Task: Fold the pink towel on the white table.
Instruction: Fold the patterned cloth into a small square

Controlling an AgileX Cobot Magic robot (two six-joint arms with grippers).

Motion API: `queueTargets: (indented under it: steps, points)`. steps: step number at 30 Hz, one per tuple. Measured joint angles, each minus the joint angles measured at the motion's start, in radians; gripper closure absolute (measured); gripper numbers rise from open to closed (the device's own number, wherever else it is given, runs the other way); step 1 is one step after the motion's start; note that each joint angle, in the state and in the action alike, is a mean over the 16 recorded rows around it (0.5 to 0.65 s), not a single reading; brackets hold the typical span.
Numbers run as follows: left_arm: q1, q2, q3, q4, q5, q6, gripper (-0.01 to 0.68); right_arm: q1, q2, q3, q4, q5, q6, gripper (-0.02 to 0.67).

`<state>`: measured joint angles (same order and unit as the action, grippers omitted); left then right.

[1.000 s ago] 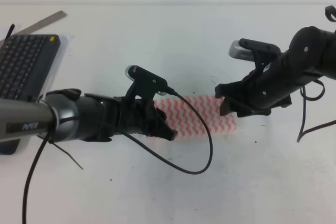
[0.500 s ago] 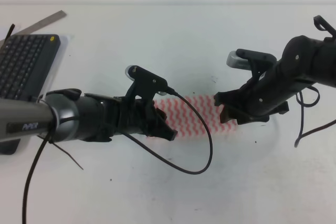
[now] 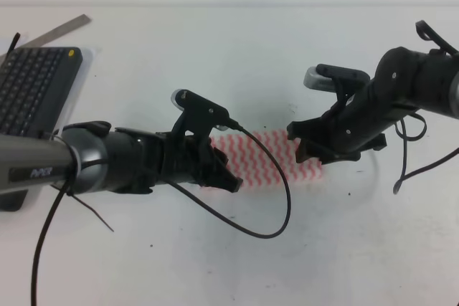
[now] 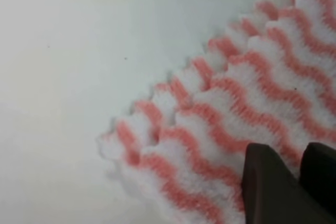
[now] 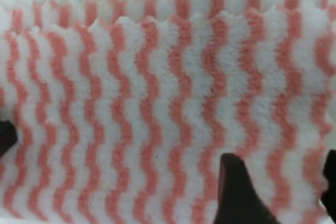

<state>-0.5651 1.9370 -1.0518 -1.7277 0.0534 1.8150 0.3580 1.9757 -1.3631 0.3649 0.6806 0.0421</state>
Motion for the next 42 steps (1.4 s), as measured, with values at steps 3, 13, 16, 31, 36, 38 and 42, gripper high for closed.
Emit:
queueTargets:
  steps: [3, 13, 16, 31, 36, 38, 42]
  points:
    - [0.0, 0.001, 0.0, 0.0, -0.001, 0.0, 0.541, 0.0, 0.005, -0.008, -0.004, 0.0, 0.0, 0.323]
    - [0.0, 0.001, 0.0, 0.0, 0.003, 0.0, 0.541, 0.0, 0.006, -0.011, -0.016, -0.001, 0.0, 0.327]
    - [0.0, 0.002, 0.0, -0.001, 0.005, 0.0, 0.541, 0.0, 0.007, -0.011, -0.016, -0.001, 0.0, 0.329]
    - [0.0, 0.0, 0.0, -0.004, 0.024, 0.0, 0.541, 0.0, 0.035, -0.016, -0.007, -0.014, 0.0, 0.332]
    - [0.0, 0.0, 0.0, -0.004, 0.025, 0.0, 0.541, 0.0, 0.039, -0.016, -0.005, -0.033, 0.0, 0.332]
    - [0.0, 0.001, 0.0, -0.004, 0.024, 0.0, 0.541, 0.0, 0.04, -0.016, -0.006, -0.041, 0.001, 0.331]
    - [0.0, 0.001, 0.0, -0.004, 0.025, 0.0, 0.541, 0.0, 0.042, -0.017, -0.012, -0.054, 0.001, 0.331]
